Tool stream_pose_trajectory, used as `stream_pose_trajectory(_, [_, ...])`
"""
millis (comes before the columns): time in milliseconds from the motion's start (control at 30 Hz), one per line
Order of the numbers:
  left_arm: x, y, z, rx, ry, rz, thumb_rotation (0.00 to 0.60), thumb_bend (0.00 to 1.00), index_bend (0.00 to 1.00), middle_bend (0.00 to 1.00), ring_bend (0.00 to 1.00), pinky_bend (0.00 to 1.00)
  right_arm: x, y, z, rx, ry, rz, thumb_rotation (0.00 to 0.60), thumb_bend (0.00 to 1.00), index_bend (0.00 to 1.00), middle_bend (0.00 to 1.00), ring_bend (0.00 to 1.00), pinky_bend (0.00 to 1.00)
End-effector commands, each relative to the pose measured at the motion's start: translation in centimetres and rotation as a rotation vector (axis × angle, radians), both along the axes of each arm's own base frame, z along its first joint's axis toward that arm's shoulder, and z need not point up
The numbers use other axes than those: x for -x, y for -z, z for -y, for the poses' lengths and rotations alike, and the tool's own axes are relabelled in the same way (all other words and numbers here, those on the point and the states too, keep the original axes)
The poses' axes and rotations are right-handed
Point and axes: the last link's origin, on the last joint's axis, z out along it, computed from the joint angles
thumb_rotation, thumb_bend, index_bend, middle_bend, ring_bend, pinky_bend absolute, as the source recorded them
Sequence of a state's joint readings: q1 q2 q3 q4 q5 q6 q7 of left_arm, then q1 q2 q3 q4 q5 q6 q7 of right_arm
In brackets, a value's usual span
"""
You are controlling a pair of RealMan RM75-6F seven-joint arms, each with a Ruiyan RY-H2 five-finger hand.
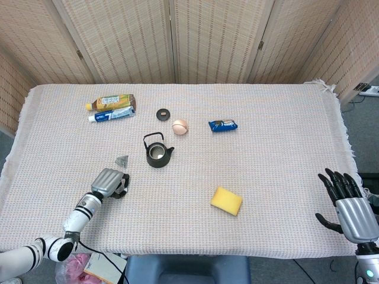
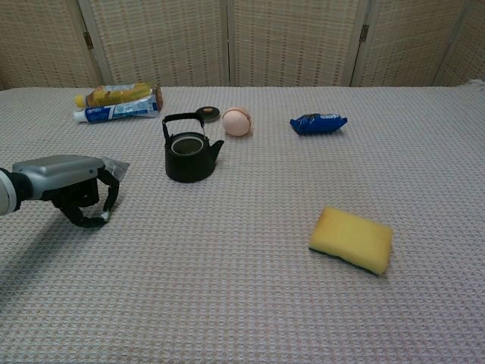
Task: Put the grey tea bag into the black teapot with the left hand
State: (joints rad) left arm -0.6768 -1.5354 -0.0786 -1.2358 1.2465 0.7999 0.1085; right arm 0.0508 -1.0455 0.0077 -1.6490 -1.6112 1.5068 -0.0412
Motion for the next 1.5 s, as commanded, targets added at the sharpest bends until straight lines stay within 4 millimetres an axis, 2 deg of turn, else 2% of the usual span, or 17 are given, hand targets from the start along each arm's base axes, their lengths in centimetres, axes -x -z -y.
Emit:
stream_pose_trajectory(33, [0.0, -0.1, 0.0, -0.003, 0.003, 0.0, 0.6, 0.38, 0.61, 1.0, 0.99, 1.0, 0.0, 0.0, 0.0, 0.001, -0.002, 0.0, 0.6, 0.12, 0.0, 0.0, 0.0, 0.0])
stream_pose_trajectory(467, [-0.4, -1.5, 0.5, -0.044, 0.026, 0.005, 0.6, 0.4, 0.63, 1.0, 0.98, 1.0, -0.1, 0.1, -0.1, -0.004, -0.011, -0.001, 0.6, 0.12, 0.0, 0.0, 0.0, 0.0])
stream_pose_trajectory(900, [-0.9, -3.1, 1.7, -0.095, 0.05, 0.014, 0.6, 0.51, 0.69, 1.0, 0.99, 1.0, -0.4, 0.0, -0.6, -0.006, -0.032, 0.003, 0.6, 0.12, 0.0, 0.0, 0.0, 0.0])
stream_pose_trajectory(1100, [-1.2, -3.6, 1.9, -0.125, 0.066, 0.02, 0.6, 0.53, 0.7, 1.0, 0.99, 1.0, -0.5, 0.0, -0.7, -0.01, -0.036, 0.005, 0.6, 0.12, 0.0, 0.0, 0.0, 0.0])
stream_pose_trajectory(1267, [-1.9, -4.5, 2.1, -0.154, 0.096, 0.02, 0.6, 0.53, 0.71, 1.0, 0.98, 1.0, -0.5, -0.1, -0.8, -0.012, -0.041, 0.01, 0.6, 0.12, 0.0, 0.0, 0.0, 0.0])
stream_pose_trajectory(1500, [-4.1, -5.9, 2.2, -0.194, 0.161, -0.011, 0.6, 0.53, 0.71, 1.0, 0.98, 1.0, -0.6, -0.5, -1.1, -0.007, -0.054, 0.028, 0.6, 0.12, 0.0, 0.0, 0.0, 0.0])
